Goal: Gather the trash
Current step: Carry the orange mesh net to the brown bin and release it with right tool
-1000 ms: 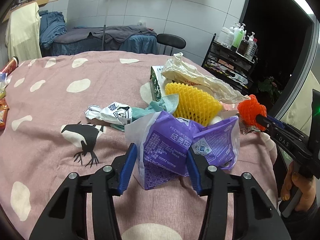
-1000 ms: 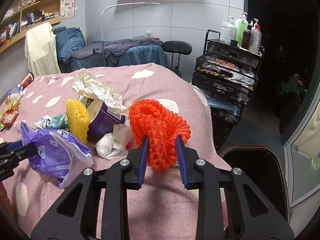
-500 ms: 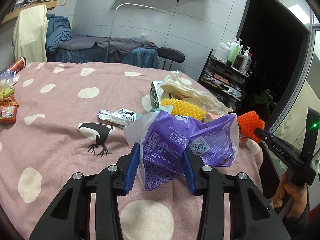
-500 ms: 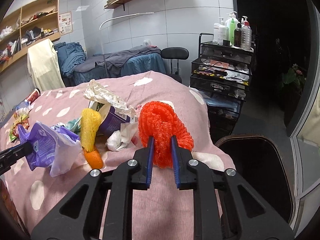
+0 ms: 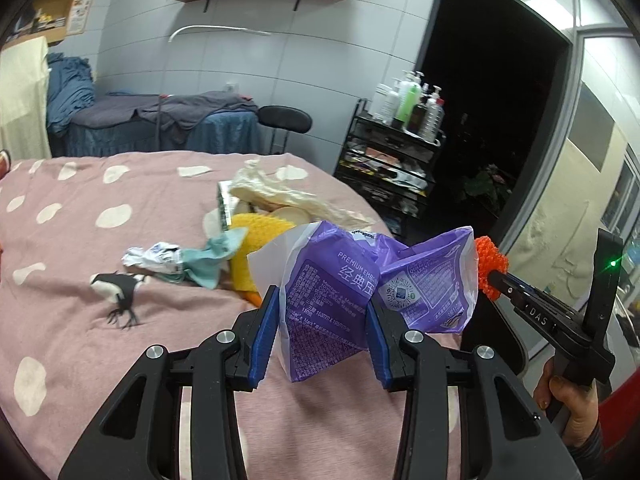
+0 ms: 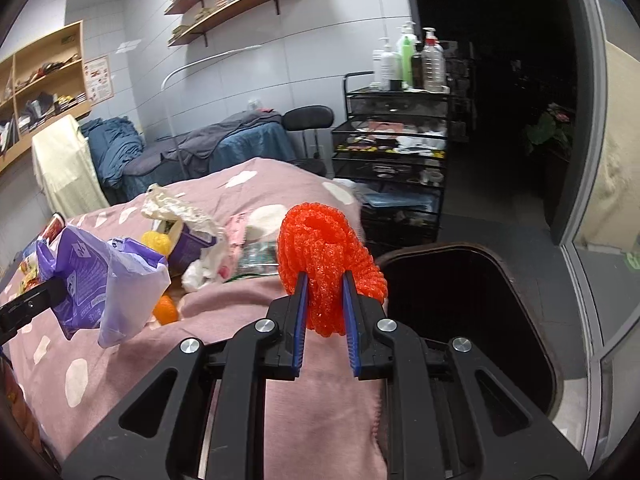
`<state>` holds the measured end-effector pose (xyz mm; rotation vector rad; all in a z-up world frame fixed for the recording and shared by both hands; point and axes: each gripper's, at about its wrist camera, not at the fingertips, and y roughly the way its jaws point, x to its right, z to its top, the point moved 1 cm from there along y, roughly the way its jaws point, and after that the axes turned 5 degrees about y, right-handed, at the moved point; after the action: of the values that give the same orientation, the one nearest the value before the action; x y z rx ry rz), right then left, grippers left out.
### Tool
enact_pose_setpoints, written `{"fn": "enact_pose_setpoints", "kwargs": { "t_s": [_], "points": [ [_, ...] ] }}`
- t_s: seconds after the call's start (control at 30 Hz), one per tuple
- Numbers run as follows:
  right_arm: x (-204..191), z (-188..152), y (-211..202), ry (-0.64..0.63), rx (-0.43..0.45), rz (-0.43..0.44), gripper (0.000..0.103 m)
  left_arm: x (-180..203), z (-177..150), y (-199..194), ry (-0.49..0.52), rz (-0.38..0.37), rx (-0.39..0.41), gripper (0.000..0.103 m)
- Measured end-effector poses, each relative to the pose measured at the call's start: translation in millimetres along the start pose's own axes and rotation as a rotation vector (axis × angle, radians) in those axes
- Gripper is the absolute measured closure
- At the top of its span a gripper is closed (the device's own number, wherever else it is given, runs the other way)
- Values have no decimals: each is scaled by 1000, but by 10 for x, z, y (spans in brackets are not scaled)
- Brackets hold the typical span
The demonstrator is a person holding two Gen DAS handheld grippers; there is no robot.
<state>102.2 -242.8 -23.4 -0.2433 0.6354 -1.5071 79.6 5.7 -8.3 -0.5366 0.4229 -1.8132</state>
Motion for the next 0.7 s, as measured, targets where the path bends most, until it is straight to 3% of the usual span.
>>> {"fn": "enact_pose_setpoints", "kwargs": {
  "t_s": [0.33,0.7],
  "points": [
    [654,-33,-40,102,-8,-150,85,519,100,304,105,-117,-30,62],
    [1279,-400,438,232,-169,-244,85,917,105,546,184,-174,-62,62]
  ]
}}
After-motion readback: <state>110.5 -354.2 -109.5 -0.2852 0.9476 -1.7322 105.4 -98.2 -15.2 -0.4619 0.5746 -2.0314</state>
